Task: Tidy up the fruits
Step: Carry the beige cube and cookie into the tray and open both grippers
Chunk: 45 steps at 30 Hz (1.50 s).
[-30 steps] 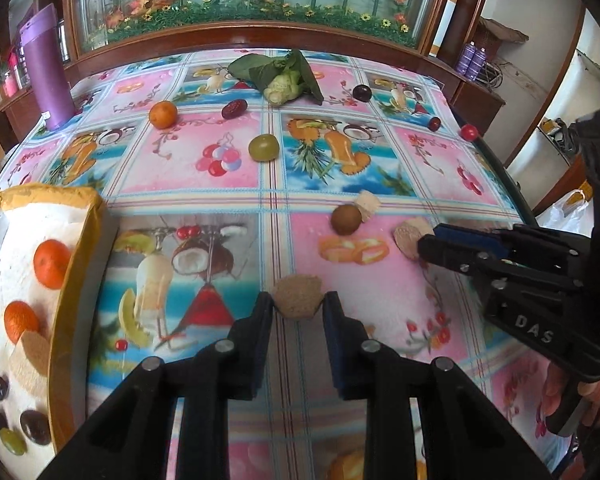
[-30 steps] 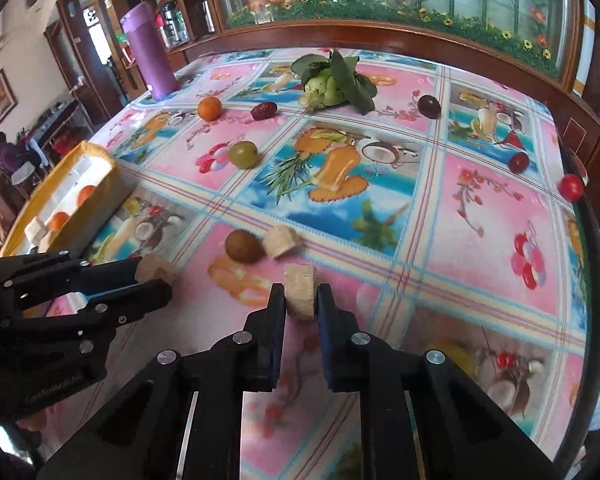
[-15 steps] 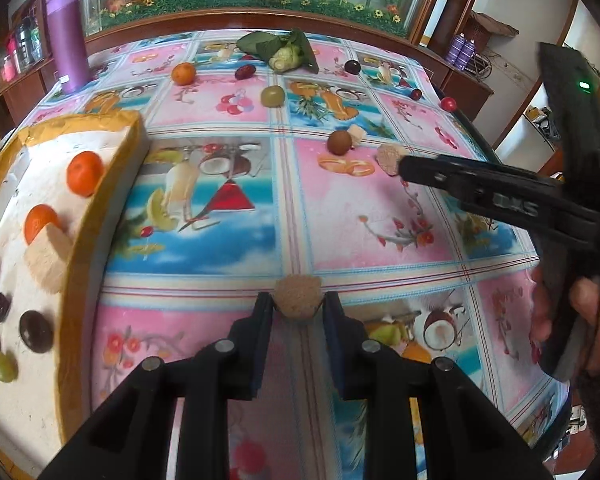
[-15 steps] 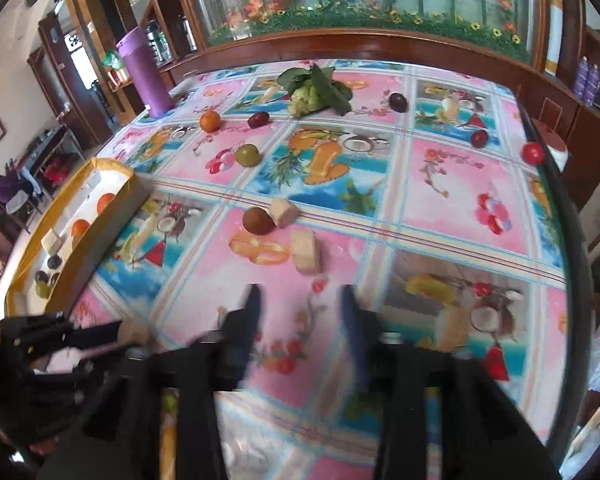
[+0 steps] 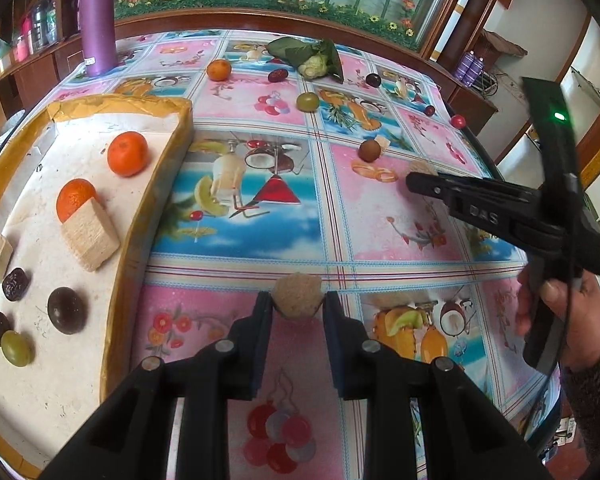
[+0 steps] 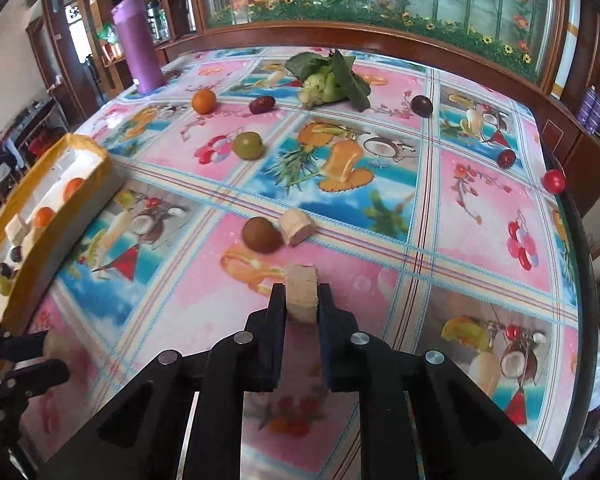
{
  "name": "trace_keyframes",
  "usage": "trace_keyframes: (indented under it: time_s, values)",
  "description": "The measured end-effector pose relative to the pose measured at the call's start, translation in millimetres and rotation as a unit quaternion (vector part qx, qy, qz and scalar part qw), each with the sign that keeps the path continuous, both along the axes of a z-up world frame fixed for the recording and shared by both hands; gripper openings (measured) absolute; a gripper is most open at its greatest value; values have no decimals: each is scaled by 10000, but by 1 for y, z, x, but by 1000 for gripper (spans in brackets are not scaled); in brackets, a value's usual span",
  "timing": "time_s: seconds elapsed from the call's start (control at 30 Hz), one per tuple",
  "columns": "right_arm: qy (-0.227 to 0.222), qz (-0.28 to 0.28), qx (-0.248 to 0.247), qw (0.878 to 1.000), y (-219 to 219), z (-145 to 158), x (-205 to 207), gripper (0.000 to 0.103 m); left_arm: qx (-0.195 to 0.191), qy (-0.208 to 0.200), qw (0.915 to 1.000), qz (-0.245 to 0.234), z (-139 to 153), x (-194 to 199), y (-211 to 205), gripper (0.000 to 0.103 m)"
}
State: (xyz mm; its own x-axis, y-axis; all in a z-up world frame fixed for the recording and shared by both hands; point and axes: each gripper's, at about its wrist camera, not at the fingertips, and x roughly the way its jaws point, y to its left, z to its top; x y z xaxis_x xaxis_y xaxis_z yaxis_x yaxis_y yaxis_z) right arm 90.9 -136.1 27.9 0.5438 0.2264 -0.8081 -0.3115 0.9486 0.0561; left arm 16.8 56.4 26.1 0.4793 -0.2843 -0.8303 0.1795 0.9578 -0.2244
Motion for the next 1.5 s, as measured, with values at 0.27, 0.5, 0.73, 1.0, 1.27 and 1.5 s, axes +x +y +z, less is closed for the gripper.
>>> trace_keyframes:
  time_s: [0.27, 0.5, 0.73, 1.0, 1.27, 1.5]
  values:
    - [-142, 198, 449, 9987, 8, 26, -72, 14, -113, -86, 9998, -140, 12, -19, 6, 28]
    - [-109, 113, 704, 9974, 19, 30, -103, 14, -160, -211, 9995, -198, 25, -33, 13, 28]
    - [-49, 165, 820, 9965, 36, 32, -107, 14, -163, -380, 9991, -19, 36, -38, 34, 28]
    - [-1, 444, 867, 9952, 71, 35, -100, 14, -158, -456, 9982, 359, 39, -40, 72, 28]
    - [131, 751, 998, 9921, 115, 37, -82, 14, -70, -448, 9948, 916, 37, -39, 132, 28]
    - [251, 946, 1169, 9883, 154, 38, -56, 14, 191, -393, 9905, 1301, 32, -25, 183, 28]
